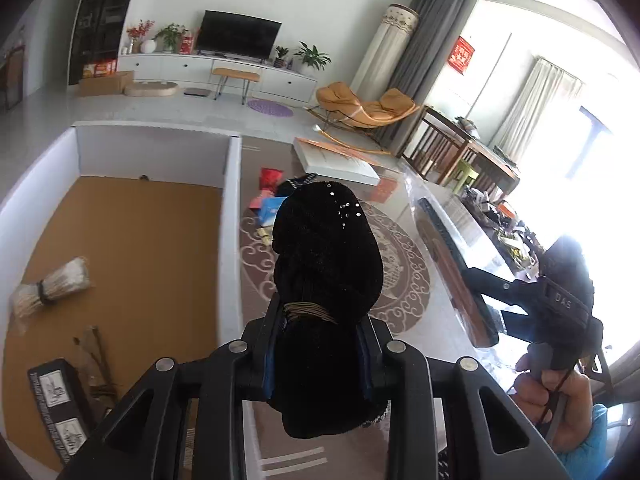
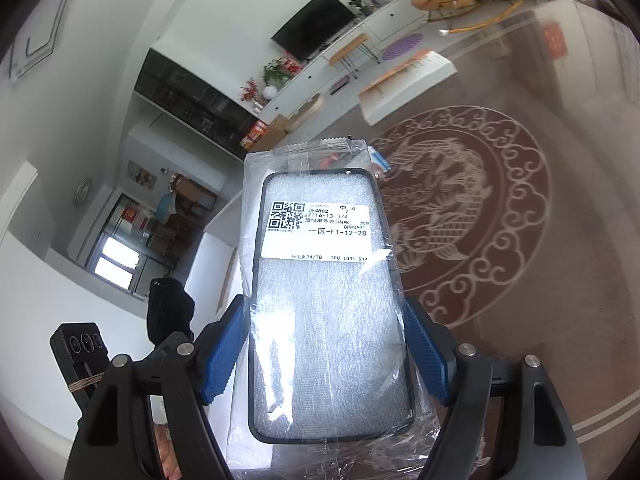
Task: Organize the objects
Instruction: 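Carry the gloves and phone case over the white bin and open both tools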
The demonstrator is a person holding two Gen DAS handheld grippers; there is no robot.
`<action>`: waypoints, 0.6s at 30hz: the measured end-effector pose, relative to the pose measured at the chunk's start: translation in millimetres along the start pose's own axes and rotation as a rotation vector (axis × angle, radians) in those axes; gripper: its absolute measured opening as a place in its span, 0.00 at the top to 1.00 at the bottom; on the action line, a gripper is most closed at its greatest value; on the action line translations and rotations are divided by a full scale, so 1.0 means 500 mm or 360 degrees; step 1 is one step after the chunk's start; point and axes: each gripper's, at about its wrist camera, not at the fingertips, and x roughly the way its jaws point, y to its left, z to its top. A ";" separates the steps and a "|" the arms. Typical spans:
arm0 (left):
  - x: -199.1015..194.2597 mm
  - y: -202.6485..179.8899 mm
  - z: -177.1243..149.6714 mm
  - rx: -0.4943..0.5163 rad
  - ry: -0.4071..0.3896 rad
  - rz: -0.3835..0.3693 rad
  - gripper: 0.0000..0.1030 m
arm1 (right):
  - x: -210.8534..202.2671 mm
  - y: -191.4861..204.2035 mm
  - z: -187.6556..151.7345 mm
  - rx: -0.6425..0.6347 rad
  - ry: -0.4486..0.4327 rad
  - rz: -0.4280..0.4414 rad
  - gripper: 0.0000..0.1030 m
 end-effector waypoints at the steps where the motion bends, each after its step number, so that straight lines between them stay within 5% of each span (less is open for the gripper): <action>1: -0.021 0.036 0.001 -0.0023 -0.0015 0.0083 0.71 | 0.020 0.054 -0.003 -0.0082 0.0021 0.0034 0.26; 5: -0.076 0.189 -0.010 -0.0156 -0.0029 0.0415 0.71 | 0.113 0.243 -0.037 -0.0364 0.0124 0.0138 0.26; 9: -0.086 0.276 -0.036 -0.0216 0.0076 0.0604 0.69 | 0.214 0.369 -0.089 -0.0630 0.0231 0.0088 0.26; 11: -0.068 0.300 -0.050 -0.0232 0.0175 0.0725 0.49 | 0.259 0.406 -0.119 -0.0741 0.0261 0.0028 0.23; 13: -0.059 0.318 -0.071 -0.0305 0.0213 0.0768 0.23 | 0.311 0.420 -0.140 -0.0789 0.0370 -0.0016 0.19; 15: -0.064 0.324 -0.081 -0.0366 0.0165 0.0740 0.22 | 0.328 0.410 -0.145 -0.0754 0.0401 -0.0019 0.19; 18: -0.075 0.306 -0.087 -0.0366 0.0065 0.0702 0.22 | 0.282 0.375 -0.131 -0.0721 0.0260 -0.0010 0.19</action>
